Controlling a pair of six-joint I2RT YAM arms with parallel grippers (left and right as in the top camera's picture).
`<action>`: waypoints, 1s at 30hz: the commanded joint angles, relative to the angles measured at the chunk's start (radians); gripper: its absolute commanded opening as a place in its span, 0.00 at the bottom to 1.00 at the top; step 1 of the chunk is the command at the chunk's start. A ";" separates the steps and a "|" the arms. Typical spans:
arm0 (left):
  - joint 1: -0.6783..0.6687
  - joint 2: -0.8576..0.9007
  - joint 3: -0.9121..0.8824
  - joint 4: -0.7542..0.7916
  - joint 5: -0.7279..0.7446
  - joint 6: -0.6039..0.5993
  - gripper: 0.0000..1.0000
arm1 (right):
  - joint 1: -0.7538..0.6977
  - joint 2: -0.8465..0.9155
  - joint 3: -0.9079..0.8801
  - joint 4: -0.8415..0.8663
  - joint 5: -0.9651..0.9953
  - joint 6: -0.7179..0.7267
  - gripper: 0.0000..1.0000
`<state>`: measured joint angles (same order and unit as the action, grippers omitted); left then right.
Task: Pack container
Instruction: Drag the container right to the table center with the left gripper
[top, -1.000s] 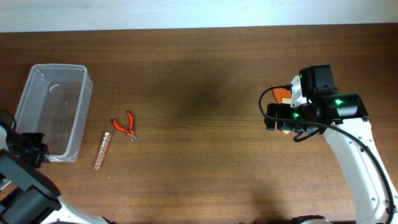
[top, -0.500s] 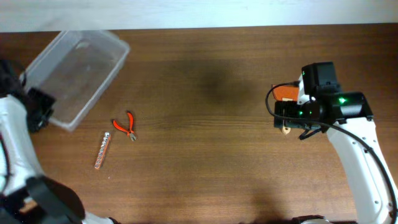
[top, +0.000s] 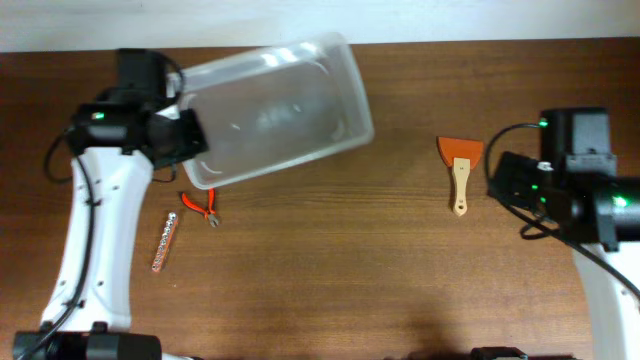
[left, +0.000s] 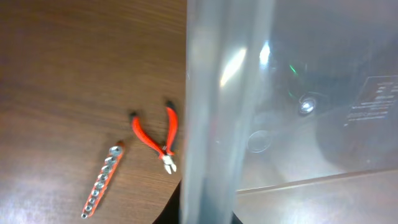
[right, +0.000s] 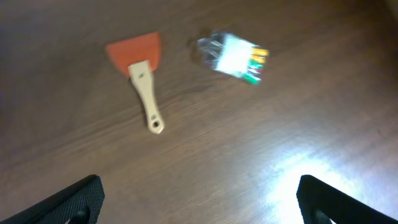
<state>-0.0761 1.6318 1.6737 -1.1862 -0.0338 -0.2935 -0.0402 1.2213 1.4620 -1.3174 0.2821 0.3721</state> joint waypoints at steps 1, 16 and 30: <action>-0.043 0.044 0.010 0.000 0.001 0.087 0.02 | -0.050 -0.047 0.021 -0.010 0.041 0.051 0.99; -0.151 0.306 0.010 -0.002 0.001 0.086 0.02 | -0.079 -0.064 0.021 -0.037 -0.024 -0.006 0.99; -0.225 0.437 0.003 -0.065 0.001 0.081 0.02 | -0.079 -0.063 0.021 -0.037 -0.024 -0.024 0.99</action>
<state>-0.2958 2.0426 1.6737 -1.2343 -0.0204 -0.2241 -0.1146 1.1622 1.4624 -1.3552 0.2611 0.3580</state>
